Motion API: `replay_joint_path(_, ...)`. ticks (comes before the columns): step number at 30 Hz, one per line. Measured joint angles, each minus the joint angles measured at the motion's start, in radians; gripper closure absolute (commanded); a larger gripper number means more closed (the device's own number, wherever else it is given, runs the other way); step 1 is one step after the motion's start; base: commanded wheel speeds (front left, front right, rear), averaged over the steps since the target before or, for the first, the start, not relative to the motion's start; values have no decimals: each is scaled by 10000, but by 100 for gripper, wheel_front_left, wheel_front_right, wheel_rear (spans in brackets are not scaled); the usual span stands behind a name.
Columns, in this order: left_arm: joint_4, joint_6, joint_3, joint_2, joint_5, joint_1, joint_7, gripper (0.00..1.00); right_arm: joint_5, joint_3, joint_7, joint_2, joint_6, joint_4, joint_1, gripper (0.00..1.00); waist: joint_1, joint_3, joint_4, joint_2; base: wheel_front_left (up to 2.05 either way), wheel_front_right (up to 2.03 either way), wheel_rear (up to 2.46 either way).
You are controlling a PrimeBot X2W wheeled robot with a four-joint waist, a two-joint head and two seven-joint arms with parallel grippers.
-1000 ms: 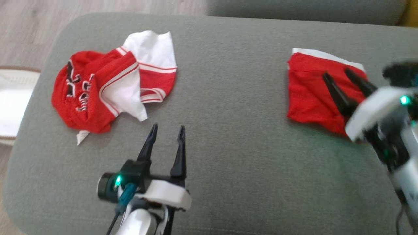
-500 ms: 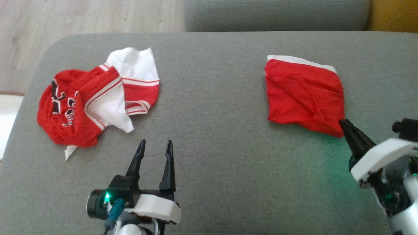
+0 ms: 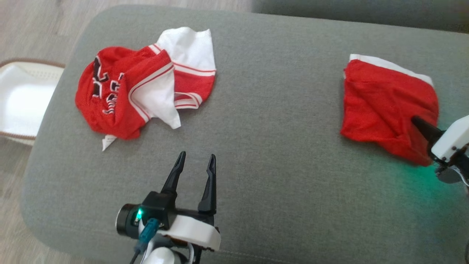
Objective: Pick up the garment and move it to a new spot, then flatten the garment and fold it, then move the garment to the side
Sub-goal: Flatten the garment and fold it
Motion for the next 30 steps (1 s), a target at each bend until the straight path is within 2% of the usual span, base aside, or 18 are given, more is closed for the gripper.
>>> replay_joint_path(3, 65, -2, -67, 0, 0, -74, 0, 0, 176, 341, 21, -84, 0, 359, -241, 100, 0, 113, 172, 0, 0, 0, 0)
replay_joint_path(8, 117, -2, -67, 0, 0, -221, 0, 0, 851, 1116, 382, 50, 0, -84, -263, 100, 0, 82, 95, 0, 0, 0, 0)
replay_joint_path(15, 339, -6, 48, 0, 0, -163, 0, 0, 1814, 2838, 842, 351, 0, -2086, 641, 100, 0, -368, -203, 0, 0, 0, 0)
replay_joint_path(17, 430, -10, 148, -2, 0, -51, 0, 0, 1820, 3289, 150, 412, 0, -2792, 1405, 100, 0, -719, -344, 0, 0, 0, 0)
replay_joint_path(18, 447, -12, 238, -4, -13, 37, 0, 0, 1770, 3350, -261, 439, 0, -2940, 1615, 89, 0, -849, -393, 0, 0, 0, 0)
replay_joint_path(19, 485, -10, 376, -6, -82, 160, 0, 0, 1628, 3440, -725, 447, 0, -3045, 1793, 23, 0, -986, -448, 0, 0, 0, 0)
replay_joint_path(20, 527, -10, 506, 2, -155, 314, 0, 0, 1442, 3526, -1170, 447, 0, -3135, 1940, 0, 0, -1124, -512, 0, 0, 0, 0)
replay_joint_path(28, 569, -23, 1695, 13, -196, 1332, 2, 0, -265, 3827, -4497, 600, 0, -2938, 2604, 0, 0, -1839, -1357, 0, 0, 0, 0)
replay_joint_path(30, 562, -23, 1818, 15, -132, 1340, 2, 0, -449, 3831, -4851, 656, 0, -2840, 2674, 0, 0, -1903, -1462, 0, 0, 0, 0)
